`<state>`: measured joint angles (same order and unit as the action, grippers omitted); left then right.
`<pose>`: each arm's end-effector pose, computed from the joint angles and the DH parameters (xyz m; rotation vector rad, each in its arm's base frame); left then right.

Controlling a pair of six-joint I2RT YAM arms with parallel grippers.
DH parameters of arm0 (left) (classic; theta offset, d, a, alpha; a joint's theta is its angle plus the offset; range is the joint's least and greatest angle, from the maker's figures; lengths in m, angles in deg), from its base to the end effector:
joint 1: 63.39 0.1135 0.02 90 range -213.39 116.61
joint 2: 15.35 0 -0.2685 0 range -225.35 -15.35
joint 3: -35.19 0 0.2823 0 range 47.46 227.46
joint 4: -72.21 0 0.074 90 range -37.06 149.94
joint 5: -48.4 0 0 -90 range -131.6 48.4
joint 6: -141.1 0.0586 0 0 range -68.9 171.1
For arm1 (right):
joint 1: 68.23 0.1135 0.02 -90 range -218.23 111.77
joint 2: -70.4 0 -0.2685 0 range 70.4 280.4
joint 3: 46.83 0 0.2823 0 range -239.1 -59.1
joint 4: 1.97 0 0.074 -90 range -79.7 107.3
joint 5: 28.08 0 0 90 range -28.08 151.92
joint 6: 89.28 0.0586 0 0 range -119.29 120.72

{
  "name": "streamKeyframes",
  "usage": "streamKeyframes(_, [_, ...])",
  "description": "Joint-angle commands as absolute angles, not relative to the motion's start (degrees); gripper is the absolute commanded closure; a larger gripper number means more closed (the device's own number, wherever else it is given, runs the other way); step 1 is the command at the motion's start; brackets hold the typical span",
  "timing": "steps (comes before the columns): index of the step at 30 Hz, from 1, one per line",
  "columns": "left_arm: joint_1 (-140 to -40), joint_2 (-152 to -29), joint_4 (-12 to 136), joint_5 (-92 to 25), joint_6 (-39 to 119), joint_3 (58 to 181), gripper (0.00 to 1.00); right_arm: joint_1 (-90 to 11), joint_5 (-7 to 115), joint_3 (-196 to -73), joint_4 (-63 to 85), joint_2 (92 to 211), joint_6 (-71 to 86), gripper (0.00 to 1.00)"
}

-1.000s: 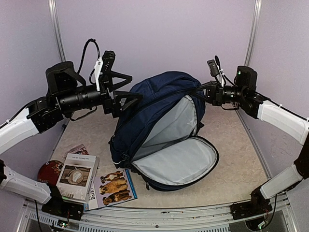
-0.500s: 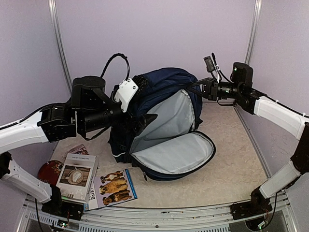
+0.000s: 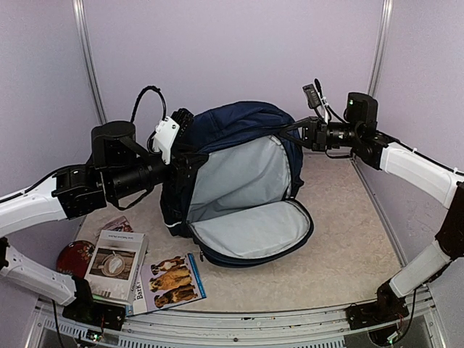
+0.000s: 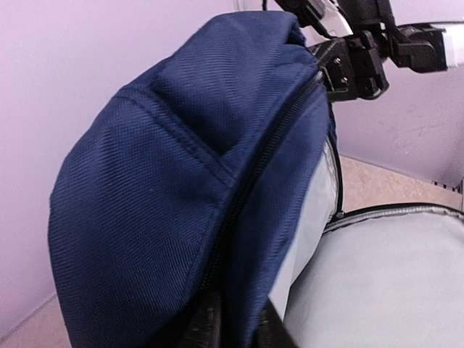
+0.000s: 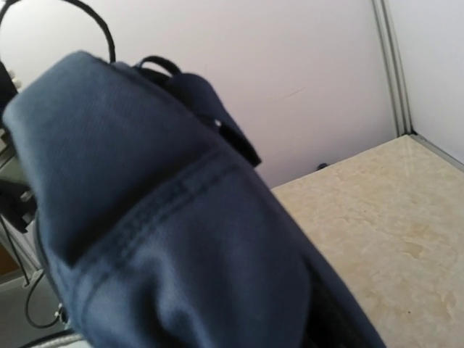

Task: Pack the student bag
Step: Pass from the right arm to the left

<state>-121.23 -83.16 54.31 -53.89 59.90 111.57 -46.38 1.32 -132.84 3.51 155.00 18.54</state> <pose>0.1848 -0.2704 0.3829 0.8244 1.5441 -0.4435 0.3332 0.1886 0.3805 -0.9136 1.5465 1.3658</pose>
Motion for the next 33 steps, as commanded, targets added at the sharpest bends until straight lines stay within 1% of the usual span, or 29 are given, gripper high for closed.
streamKeyframes(1, [-120.61, -82.24, 56.99, -49.23, 58.28, 110.96, 1.00, -46.28, -1.17, -137.13, 0.71, 154.44, 18.08, 1.00])
streamKeyframes(9, [-118.57, -82.39, 60.46, -45.07, 58.13, 111.18, 1.00, -46.35, -3.05, -138.37, 2.19, 153.81, 16.00, 1.00])
streamKeyframes(10, [-118.09, -82.51, 60.28, -44.66, 57.98, 111.43, 0.98, -46.28, -4.28, -138.44, 1.94, 153.81, 15.76, 1.00])
streamKeyframes(11, [-117.10, -82.72, 60.03, -44.06, 57.48, 111.77, 0.75, -46.26, -6.02, -138.61, 1.81, 153.81, 15.34, 1.00])
streamKeyframes(12, [-115.81, -83.15, 59.56, -42.82, 56.79, 112.25, 0.42, -46.26, -8.46, -138.58, 1.58, 153.81, 14.31, 1.00])
streamKeyframes(13, [-114.22, -83.42, 58.95, -41.36, 56.13, 112.82, 0.26, -46.18, -11.44, -138.38, 1.26, 153.62, 13.04, 1.00])
streamKeyframes(14, [-112.76, -83.91, 58.25, -38.94, 55.55, 113.55, 0.16, -46.13, -14.16, -137.87, 0.65, 153.32, 11.68, 1.00])
streamKeyframes(16, [-110.58, -84.62, 57.48, -35.83, 54.94, 114.95, 0.05, -46.19, -16.47, -136.47, 0.19, 152.38, 9.22, 1.00])
streamKeyframes(17, [-110.29, -84.86, 57.44, -34.36, 55.53, 115.11, 0.02, -46.25, -17.45, -136.48, 0.66, 152.34, 7.91, 1.00])
streamKeyframes(20, [-110.23, -86.20, 57.44, -29.59, 59.77, 114.80, 0.01, -46.25, -18.99, -138.06, 0.29, 154.16, 8.59, 1.00])
streamKeyframes(23, [-109.95, -87.97, 56.52, -31.87, 60.51, 115.83, 0.01, -46.25, -20.56, -140.38, 0.23, 156.82, 9.68, 1.00])
streamKeyframes(25, [-109.72, -86.96, 56.28, -30.83, 62.33, 116.32, 0.01, -46.41, -20.83, -141.42, 0.72, 158.08, 9.24, 1.00])
streamKeyframes(28, [-109.79, -82.60, 57.94, -21.74, 66.44, 114.80, 0.01, -47.30, -20.71, -142.34, 0.88, 159.22, 9.64, 1.00])
streamKeyframes(30, [-109.79, -79.44, 58.85, -18.41, 67.67, 113.56, 0.01, -47.57, -20.64, -142.95, 0.73, 160.03, 10.34, 1.00])
streamKeyframes(33, [-109.19, -77.40, 57.91, -23.24, 68.14, 113.38, 0.01, -47.61, -20.57, -143.74, 0.50, 160.93, 10.88, 1.00])
